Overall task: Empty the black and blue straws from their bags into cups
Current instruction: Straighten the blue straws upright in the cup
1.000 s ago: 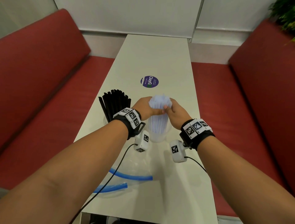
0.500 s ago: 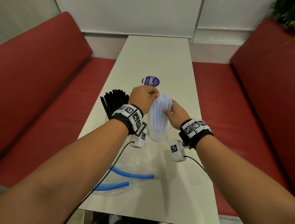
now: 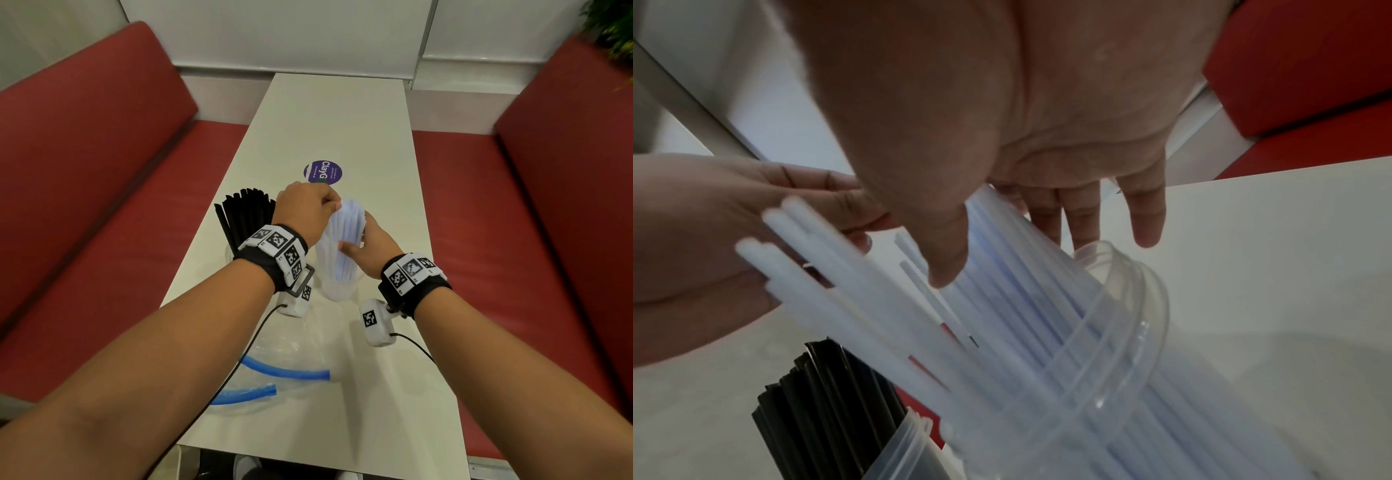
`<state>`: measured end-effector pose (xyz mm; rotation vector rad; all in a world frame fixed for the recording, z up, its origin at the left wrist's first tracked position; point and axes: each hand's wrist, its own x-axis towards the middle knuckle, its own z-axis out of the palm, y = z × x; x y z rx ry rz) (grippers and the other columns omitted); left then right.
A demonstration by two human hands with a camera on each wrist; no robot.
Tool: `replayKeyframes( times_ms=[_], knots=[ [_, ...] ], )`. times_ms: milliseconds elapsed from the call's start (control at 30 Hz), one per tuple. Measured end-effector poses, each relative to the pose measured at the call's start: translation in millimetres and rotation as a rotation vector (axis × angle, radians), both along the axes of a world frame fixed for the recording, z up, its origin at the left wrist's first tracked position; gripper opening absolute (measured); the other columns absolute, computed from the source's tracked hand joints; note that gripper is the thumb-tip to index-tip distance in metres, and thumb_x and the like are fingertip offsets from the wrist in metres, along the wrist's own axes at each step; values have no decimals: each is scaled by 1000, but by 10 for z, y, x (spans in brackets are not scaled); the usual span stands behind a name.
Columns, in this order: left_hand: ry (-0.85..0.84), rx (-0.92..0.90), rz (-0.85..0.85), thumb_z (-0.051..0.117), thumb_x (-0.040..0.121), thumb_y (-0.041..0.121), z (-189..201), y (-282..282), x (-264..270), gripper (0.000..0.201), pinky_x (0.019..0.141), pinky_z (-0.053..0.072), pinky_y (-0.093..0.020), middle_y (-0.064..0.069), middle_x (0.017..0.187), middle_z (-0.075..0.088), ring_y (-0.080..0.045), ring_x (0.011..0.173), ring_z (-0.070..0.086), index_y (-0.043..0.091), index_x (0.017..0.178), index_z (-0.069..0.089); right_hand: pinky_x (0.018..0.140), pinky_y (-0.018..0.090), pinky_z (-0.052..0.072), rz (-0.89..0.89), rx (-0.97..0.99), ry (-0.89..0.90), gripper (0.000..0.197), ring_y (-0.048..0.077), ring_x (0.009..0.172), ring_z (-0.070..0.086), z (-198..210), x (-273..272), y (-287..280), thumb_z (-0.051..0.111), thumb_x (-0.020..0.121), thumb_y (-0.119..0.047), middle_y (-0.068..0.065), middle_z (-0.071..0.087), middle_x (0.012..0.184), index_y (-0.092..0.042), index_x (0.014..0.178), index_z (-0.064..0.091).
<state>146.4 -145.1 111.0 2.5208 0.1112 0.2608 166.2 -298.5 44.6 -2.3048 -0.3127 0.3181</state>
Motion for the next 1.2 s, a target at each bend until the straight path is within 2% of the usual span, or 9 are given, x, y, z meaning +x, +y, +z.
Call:
replayKeyframes(
  times_ms=[100,200,333,500,766,933,1000,1066,1200],
  knots=[
    [-6,26,11,61,93,28,61,4,16,15,92,51,-44,2,93,76,-24,97,65,24,96,75,95,47,51,-28,22,14,78,32,114,61,-28,2,23,69,85,-41,8,60,132,-19,148,29],
    [3,70,-21,60,94,28,63,13,14,17,95,49,-45,2,96,76,-24,100,65,24,99,76,91,38,49,-73,33,8,63,33,114,60,-45,43,13,62,92,-34,9,60,132,-15,145,34],
    [-5,202,-76,60,95,29,47,23,14,19,98,46,-44,0,100,75,-23,106,62,26,104,76,80,31,42,-106,-16,5,65,33,112,60,-34,87,20,63,91,-38,10,61,130,-14,144,35],
    [13,378,-60,58,96,31,98,101,69,21,100,43,-41,1,105,74,-23,114,56,27,109,74,81,30,42,-96,-13,-13,65,32,115,60,-19,96,46,65,89,-38,9,60,133,-16,144,36],
    [77,158,-6,71,86,27,181,70,108,12,88,56,-36,1,98,77,-21,96,68,22,95,78,86,34,45,-111,106,21,56,31,115,59,19,44,70,58,91,-26,8,59,132,-15,143,39],
    [44,-8,1,57,96,27,165,141,29,30,102,49,-36,-3,120,73,-24,114,64,21,123,68,88,38,42,-178,481,192,40,36,123,53,52,-6,-123,46,88,-24,18,58,127,-10,125,52],
    [-43,-114,74,51,98,13,166,203,-69,34,99,47,-27,-4,123,70,-23,114,64,17,129,62,101,39,39,-91,474,219,55,23,129,51,13,-78,-267,53,87,-48,4,58,135,-19,133,49],
    [-25,-158,125,46,92,-3,122,249,-190,48,97,45,-23,-3,130,65,-22,117,61,15,135,56,110,40,37,55,424,198,83,14,133,48,-55,-168,-368,68,71,-66,-8,51,143,-32,141,38],
    [222,-128,143,46,88,-7,-122,265,-344,55,105,48,-41,-12,138,56,-30,122,58,6,141,45,111,35,37,166,171,83,134,10,134,41,-97,-251,-287,92,41,-52,-10,39,150,-33,150,17]
  ],
)
